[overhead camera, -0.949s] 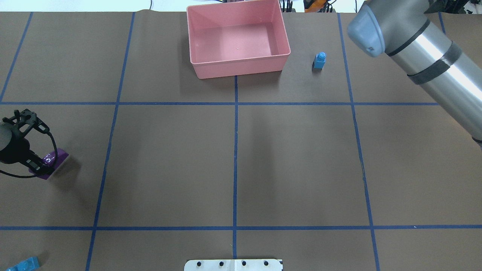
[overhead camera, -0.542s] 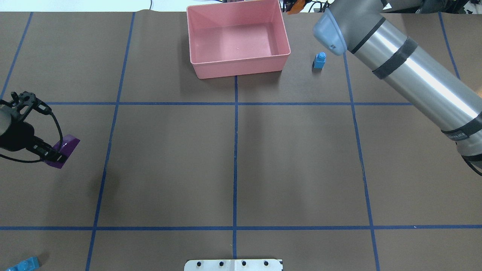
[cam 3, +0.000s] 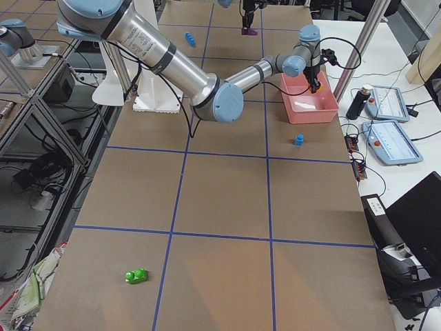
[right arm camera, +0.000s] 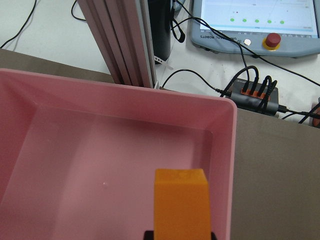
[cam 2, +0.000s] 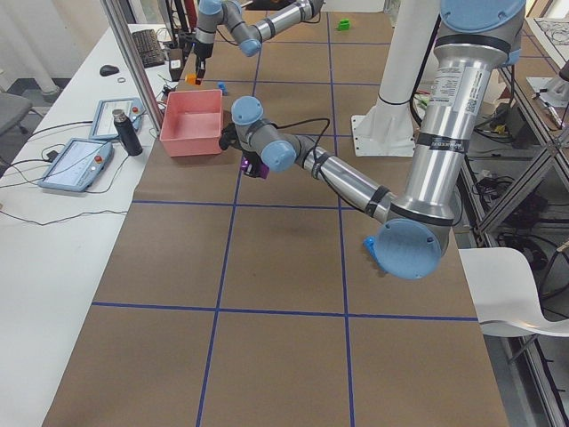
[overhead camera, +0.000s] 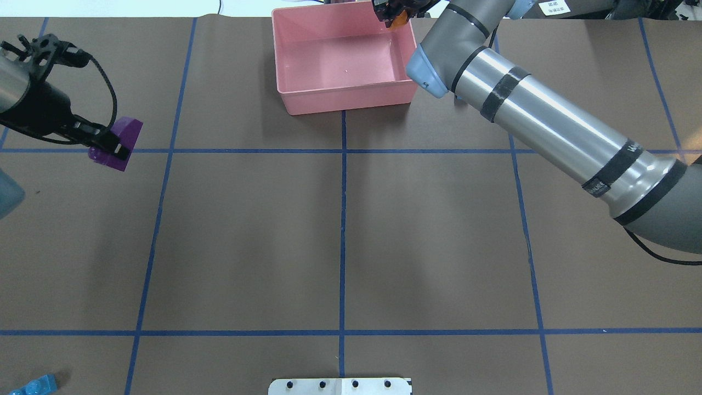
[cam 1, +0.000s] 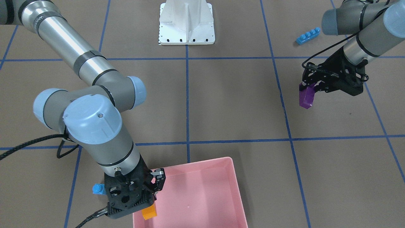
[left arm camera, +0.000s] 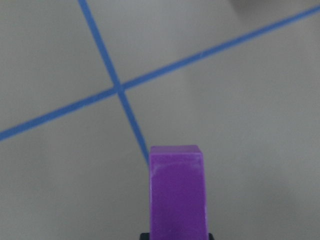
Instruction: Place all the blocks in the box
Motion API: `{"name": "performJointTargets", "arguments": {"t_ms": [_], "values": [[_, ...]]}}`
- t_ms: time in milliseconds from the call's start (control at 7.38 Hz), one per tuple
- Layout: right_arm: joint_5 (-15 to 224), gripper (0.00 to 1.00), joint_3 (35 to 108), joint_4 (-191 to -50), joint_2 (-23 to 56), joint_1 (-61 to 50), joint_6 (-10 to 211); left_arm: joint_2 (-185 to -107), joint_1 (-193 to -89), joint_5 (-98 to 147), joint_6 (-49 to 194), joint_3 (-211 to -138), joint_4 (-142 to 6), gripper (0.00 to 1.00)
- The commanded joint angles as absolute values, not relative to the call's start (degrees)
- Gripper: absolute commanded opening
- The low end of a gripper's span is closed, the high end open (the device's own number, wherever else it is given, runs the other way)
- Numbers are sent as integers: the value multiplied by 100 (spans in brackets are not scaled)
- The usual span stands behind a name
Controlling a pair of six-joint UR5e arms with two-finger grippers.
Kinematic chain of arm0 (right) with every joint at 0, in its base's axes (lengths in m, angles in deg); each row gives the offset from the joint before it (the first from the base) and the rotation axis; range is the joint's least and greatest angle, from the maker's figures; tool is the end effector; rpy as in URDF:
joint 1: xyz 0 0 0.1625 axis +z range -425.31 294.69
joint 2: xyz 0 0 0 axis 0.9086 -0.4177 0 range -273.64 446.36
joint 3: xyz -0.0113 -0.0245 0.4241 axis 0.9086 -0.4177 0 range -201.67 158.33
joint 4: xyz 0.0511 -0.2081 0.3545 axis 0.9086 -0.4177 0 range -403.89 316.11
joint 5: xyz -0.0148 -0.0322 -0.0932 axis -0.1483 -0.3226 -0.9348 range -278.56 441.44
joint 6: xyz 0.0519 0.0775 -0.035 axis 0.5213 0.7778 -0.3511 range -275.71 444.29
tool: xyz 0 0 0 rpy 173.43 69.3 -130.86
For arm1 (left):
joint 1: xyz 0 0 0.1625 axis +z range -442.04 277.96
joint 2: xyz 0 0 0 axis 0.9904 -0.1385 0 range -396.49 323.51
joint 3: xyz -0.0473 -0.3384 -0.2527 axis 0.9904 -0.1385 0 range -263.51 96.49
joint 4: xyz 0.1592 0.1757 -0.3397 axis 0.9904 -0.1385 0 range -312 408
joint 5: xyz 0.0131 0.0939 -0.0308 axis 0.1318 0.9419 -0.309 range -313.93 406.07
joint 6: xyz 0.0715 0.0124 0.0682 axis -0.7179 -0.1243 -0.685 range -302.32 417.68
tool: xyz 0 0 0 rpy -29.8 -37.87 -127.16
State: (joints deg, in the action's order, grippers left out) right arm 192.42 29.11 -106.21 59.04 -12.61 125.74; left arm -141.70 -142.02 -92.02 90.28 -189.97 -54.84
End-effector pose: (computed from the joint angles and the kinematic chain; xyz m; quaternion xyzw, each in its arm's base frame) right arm -0.4509 -0.7531 0.1821 0.2240 -0.3962 -0.0463 0.8892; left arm 0.2304 -0.5172 0.3441 0.0996 0.5020 0.1352 0.8484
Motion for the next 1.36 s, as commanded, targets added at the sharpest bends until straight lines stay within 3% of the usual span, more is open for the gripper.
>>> {"name": "performJointTargets", "arguments": {"t_ms": [0,407,678,1220], "values": [[18860,98,2404,-10279,6096,-1468,12796,-15263,-14242,-9200,9912,-18488,-5395,0],[20081,99,2726,-10791,5974,-884,13106,-16873,-14233,-8791,10750,-16994,-5500,0],[20273,99,3830,-11374,5073,-704,12651,-18145,-14216,-8464,12053,-15409,-6312,0],[19670,99,3959,-11288,4505,-887,12287,-19151,-13409,-6306,12885,-13401,-7606,0]]}}
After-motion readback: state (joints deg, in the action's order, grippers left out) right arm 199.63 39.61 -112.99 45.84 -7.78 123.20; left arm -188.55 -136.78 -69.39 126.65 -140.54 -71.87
